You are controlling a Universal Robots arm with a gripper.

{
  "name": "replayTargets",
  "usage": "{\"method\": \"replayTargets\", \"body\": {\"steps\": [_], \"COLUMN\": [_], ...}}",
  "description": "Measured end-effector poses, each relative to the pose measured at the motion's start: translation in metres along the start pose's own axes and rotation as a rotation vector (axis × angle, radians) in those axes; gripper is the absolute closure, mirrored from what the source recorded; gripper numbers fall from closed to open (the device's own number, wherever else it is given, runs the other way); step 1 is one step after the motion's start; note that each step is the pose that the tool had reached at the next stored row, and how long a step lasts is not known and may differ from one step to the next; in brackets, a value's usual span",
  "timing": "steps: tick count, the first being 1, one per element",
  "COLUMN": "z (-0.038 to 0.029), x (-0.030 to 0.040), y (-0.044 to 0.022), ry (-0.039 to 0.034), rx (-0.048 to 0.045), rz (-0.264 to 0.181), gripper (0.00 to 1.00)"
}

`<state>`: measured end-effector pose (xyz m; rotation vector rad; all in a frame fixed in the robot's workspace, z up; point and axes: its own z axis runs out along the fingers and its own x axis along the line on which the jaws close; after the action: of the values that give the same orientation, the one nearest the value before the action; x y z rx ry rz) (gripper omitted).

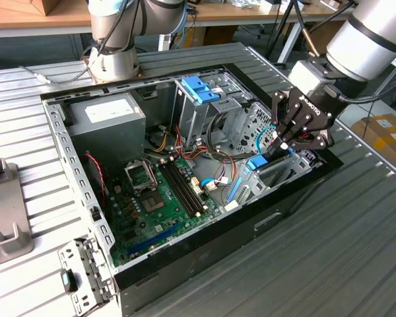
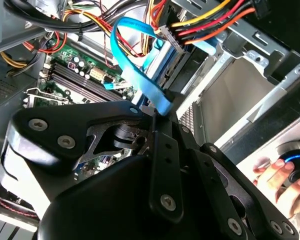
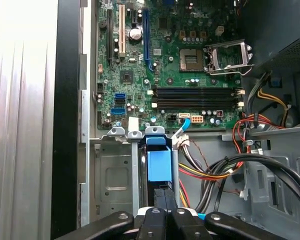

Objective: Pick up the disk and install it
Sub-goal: 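Insert the disk into the insertion slot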

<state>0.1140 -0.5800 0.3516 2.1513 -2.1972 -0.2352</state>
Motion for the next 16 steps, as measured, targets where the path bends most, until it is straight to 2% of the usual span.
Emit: {"method": "replayTargets", "body": {"steps": [6, 12, 16], "z": [-0.0151, -0.0269, -0.027], "x": [-0.001, -0.0018, -0.0018], "y": [0.0023, 0.0037, 0.0036], "ry": [0.0, -0.0002, -0.0001], "rx": [0.0, 0.0, -0.0001], "rz": [0.0, 0.0, 0.0], "gripper": [0.9, 0.9, 0.9]}}
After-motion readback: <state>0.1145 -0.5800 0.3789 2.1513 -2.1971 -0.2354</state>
